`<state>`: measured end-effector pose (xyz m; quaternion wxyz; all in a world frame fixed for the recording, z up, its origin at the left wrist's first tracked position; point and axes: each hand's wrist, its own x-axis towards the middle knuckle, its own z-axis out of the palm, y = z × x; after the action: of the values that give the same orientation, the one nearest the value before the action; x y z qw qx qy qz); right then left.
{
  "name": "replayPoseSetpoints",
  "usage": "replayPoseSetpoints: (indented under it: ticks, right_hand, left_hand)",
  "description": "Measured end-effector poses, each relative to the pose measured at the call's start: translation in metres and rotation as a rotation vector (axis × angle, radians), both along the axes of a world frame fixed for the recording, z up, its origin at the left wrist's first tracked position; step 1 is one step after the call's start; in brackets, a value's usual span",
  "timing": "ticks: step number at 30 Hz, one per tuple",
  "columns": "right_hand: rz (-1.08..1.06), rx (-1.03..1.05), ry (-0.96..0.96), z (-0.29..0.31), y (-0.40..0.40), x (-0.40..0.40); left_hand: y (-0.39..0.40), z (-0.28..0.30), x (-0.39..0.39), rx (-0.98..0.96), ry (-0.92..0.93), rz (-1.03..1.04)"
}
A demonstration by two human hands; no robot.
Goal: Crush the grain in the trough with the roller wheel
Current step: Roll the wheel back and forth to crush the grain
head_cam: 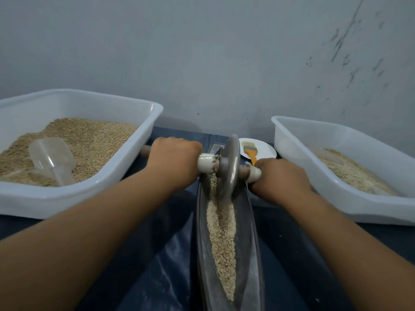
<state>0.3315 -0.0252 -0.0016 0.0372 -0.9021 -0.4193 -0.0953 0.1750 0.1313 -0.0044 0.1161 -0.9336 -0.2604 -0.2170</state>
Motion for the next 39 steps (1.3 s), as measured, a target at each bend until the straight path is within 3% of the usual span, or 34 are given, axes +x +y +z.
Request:
replayPoseSetpoints:
  ticks: [5,13,19,25,31,34,37,39]
  right_hand:
    - [0.026,0.045,-0.161,-0.020,-0.024,-0.006]
    - [0.000,-0.004,-0.085,0.004,0.006,0.005]
    - [0.051,0.040,-0.302,-0.013,-0.010,-0.003]
    - [0.018,-0.016,-0.085,0.005,0.009,0.007]
    - [0.030,0.057,-0.374,-0.021,-0.025,-0.013]
    - [0.029,0.053,-0.232,-0.020,-0.025,-0.008]
    - [-0.004,0.037,-0.068,-0.010,-0.006,0.000]
    - [-0.006,0.032,-0.061,-0.006,0.003,0.001]
  left_hand:
    - [-0.012,-0.021,-0.017,0.205,-0.150,-0.088]
    - [0.007,-0.008,0.002,-0.026,-0.037,0.014]
    - [-0.007,-0.031,-0.023,0.106,-0.139,0.035]
    - [-0.003,-0.006,-0.003,-0.006,-0.042,0.105]
    - [-0.023,-0.024,-0.034,0.202,-0.090,0.015]
    - [-0.015,-0.019,-0.024,0.209,-0.084,-0.021]
    - [0.001,-0.003,-0.001,0.052,-0.005,-0.007]
    - [0.003,0.001,0.003,-0.026,0.018,0.020]
